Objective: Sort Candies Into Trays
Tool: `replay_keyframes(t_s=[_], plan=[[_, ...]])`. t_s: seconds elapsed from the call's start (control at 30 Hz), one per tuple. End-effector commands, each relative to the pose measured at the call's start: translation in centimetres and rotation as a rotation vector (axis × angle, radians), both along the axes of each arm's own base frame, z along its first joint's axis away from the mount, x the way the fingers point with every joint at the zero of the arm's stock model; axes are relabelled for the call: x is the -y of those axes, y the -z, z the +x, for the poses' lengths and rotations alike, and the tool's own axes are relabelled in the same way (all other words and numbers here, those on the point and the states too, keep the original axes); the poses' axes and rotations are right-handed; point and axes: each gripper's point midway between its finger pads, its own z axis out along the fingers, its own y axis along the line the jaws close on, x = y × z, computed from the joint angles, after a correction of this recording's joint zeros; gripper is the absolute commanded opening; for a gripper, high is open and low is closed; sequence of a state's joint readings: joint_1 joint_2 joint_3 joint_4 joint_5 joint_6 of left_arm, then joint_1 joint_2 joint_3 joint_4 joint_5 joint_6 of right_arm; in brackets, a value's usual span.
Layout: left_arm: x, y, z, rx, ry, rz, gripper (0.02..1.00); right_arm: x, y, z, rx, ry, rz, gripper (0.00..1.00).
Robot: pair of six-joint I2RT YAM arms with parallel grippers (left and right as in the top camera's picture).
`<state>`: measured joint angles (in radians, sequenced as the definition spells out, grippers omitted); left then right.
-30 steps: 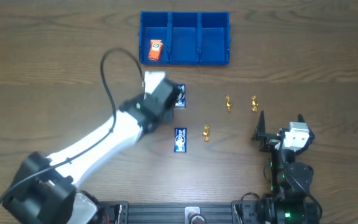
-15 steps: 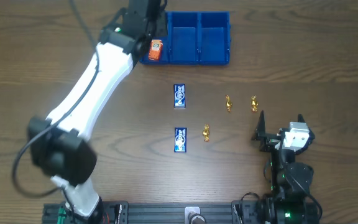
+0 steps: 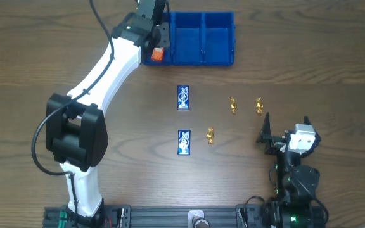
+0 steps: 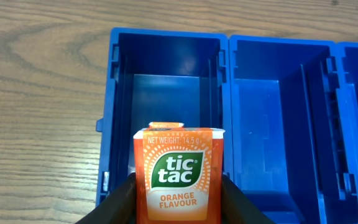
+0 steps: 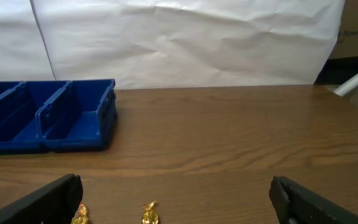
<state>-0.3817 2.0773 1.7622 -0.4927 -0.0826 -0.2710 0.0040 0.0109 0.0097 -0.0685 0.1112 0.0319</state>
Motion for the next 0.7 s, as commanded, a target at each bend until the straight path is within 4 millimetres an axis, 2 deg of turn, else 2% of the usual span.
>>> replay_keyframes(t_s=[0.03, 0.1, 0.17, 0.23, 0.33, 0.43, 0.53, 0.6, 0.7], plan=[[0.0, -0.6, 0.1, 0.006, 0.015, 0.004, 0.641, 0.2, 0.1, 0.0, -0.002, 0.006, -0.014, 1.000], [0.0, -1.0, -0.1, 0.006, 0.019, -0.002, 0.752, 0.2, 0.1, 0.0, -0.002, 0.006, -0.014, 1.000], [-0.2, -2.6, -0.4, 0.028, 0.017, -0.010, 0.831, 0.2, 0.1, 0.0, -0.002, 0.006, -0.014, 1.000], [-0.9, -6.0, -1.4, 0.084, 0.010, -0.030, 0.851, 0.2, 0.1, 0.0, -0.002, 0.006, -0.014, 0.998], [-3.0, -12.1, -3.7, 0.214, -0.026, -0.064, 0.860, 0.2, 0.1, 0.0, -0.002, 0.006, -0.014, 1.000], [-6.5, -19.0, -8.2, 0.425, -0.059, -0.112, 0.871, 0.2, 0.1, 0.0, -0.002, 0.006, -0.014, 1.000], [-10.0, -22.6, -12.9, 0.583, -0.080, -0.121, 0.925, 0.2, 0.1, 0.0, -0.002, 0.006, -0.014, 1.000], [-12.4, -23.9, -15.9, 0.680, -0.098, -0.100, 0.947, 0.2, 0.1, 0.0, -0.002, 0.006, -0.014, 1.000], [-15.5, -24.0, -20.1, 0.806, -0.123, -0.058, 0.998, 0.2, 0.1, 0.0, -0.002, 0.006, -0.014, 1.000]])
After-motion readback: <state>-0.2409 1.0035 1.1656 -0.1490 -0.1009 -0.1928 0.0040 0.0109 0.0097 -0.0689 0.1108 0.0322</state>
